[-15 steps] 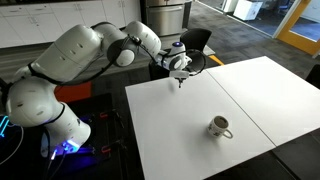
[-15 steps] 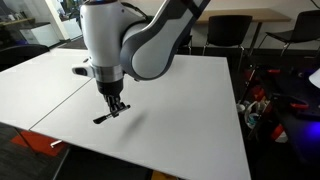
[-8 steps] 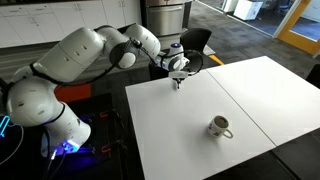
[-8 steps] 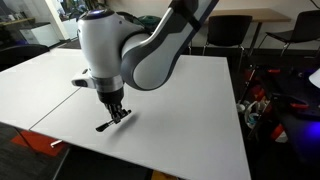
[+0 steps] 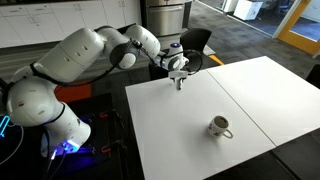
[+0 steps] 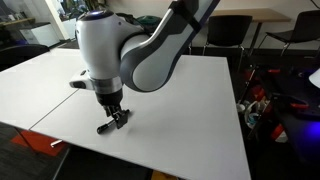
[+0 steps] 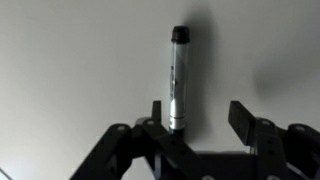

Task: Move the marker to the left

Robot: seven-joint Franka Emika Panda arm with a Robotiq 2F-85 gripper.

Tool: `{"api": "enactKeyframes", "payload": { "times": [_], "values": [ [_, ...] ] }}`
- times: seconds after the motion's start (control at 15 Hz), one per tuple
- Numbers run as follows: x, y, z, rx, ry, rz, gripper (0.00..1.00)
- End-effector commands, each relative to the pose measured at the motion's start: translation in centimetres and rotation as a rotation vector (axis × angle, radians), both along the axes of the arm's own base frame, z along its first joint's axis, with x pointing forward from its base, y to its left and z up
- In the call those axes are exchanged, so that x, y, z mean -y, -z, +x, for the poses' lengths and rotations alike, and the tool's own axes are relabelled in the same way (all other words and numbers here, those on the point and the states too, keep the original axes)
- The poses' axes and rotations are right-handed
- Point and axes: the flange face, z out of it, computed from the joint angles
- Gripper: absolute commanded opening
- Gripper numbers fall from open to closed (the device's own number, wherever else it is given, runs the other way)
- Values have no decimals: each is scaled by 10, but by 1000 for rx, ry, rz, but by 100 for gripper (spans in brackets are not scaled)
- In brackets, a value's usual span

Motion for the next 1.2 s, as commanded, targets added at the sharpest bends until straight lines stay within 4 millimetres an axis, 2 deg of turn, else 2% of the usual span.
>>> {"api": "enactKeyframes", "payload": {
  "times": [0.0, 0.33, 0.6, 0.8, 1.0, 1.07, 1.13],
  "values": [
    [-1, -38, -18, 26, 29, 1, 100],
    [15, -87, -40, 107, 168, 37, 100],
    [39, -119, -65, 193, 291, 90, 100],
    [61, -133, -92, 248, 371, 133, 100],
    [77, -137, -114, 279, 432, 162, 100],
    [71, -126, -88, 264, 399, 141, 100],
    [74, -126, -92, 263, 403, 140, 100]
  ]
}}
